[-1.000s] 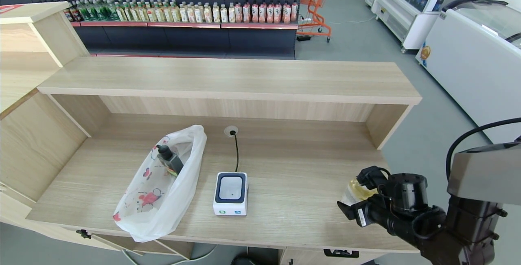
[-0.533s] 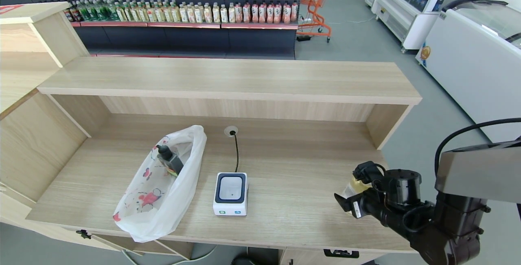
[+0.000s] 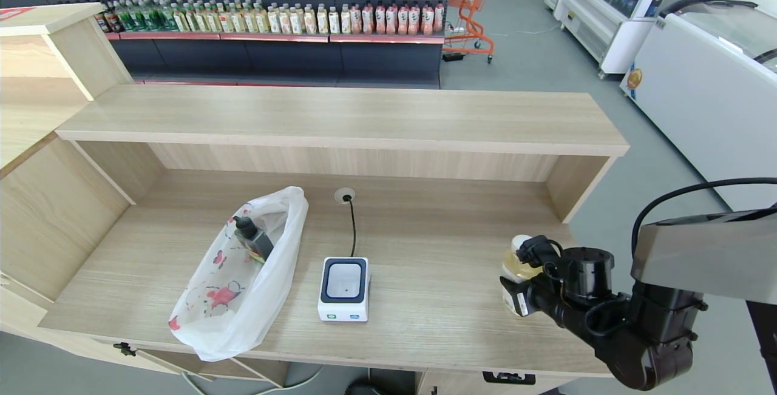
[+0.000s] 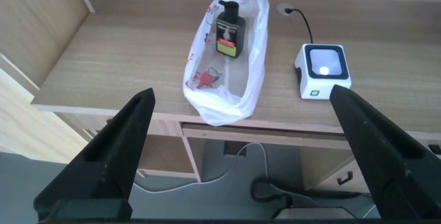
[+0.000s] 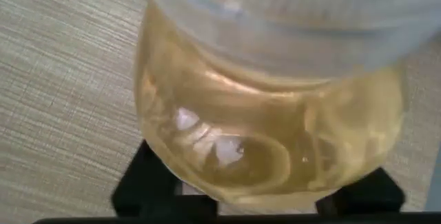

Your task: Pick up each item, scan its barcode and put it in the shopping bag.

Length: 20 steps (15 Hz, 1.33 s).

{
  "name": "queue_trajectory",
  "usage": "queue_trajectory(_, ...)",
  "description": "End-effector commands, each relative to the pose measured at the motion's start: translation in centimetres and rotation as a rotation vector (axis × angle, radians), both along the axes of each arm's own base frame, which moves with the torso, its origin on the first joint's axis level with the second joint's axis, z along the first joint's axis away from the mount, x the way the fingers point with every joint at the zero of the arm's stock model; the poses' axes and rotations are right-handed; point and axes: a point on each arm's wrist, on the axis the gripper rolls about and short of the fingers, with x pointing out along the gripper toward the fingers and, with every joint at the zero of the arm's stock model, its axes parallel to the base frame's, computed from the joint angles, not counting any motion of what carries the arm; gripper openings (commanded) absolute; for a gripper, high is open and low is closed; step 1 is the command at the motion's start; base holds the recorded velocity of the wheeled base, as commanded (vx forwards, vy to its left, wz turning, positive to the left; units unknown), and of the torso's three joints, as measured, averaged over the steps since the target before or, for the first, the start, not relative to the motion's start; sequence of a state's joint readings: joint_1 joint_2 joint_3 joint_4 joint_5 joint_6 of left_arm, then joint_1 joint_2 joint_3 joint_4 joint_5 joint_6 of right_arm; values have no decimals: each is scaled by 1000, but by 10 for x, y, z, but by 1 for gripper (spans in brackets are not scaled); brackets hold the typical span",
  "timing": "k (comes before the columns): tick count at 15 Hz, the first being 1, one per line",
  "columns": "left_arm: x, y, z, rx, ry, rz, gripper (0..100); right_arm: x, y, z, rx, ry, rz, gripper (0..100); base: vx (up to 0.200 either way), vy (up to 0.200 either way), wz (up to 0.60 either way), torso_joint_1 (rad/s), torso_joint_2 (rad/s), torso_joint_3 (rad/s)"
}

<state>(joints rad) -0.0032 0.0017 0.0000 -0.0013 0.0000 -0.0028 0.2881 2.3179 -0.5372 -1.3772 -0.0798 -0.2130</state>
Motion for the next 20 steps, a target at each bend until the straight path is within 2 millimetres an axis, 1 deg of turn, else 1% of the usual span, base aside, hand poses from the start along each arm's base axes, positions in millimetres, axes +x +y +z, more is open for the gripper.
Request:
queue_trajectory(1,0,0,0,0,0,0,100,5,2,2,6,-19,5,0,0,0,0,0,0,0)
queue_trajectory(5,0,0,0,0,0,0,100,7,-1,6,15,-52,66,0,0,0,0,0,0,0)
queue_trajectory(9,0,0,0,0,0,0,100,9,0,13,41,-101,115,0,0,0,0,0,0,0)
queue_trajectory(12,0,0,0,0,0,2,100,8,0,25,68,-148,145,0,0,0,0,0,0,0)
queue_trajectory(13,0,0,0,0,0,2,100,6,-1,38,108,-171,170,0,0,0,0,0,0,0)
queue_trajectory(15,0,0,0,0,0,0,100,-6,-1,67,255,-182,283,0,0,0,0,0,0,0)
queue_trajectory(17,0,0,0,0,0,0,100,-29,-4,95,407,-122,460,0,0,0,0,0,0,0)
queue_trajectory(18,0,0,0,0,0,0,100,-37,-6,108,463,-96,541,0,0,0,0,0,0,0)
queue_trajectory(19,0,0,0,0,0,0,100,-47,-7,123,510,-68,613,0,0,0,0,0,0,0)
queue_trajectory(20,0,0,0,0,0,0,100,-54,-6,132,527,-47,668,0,0,0,0,0,0,0)
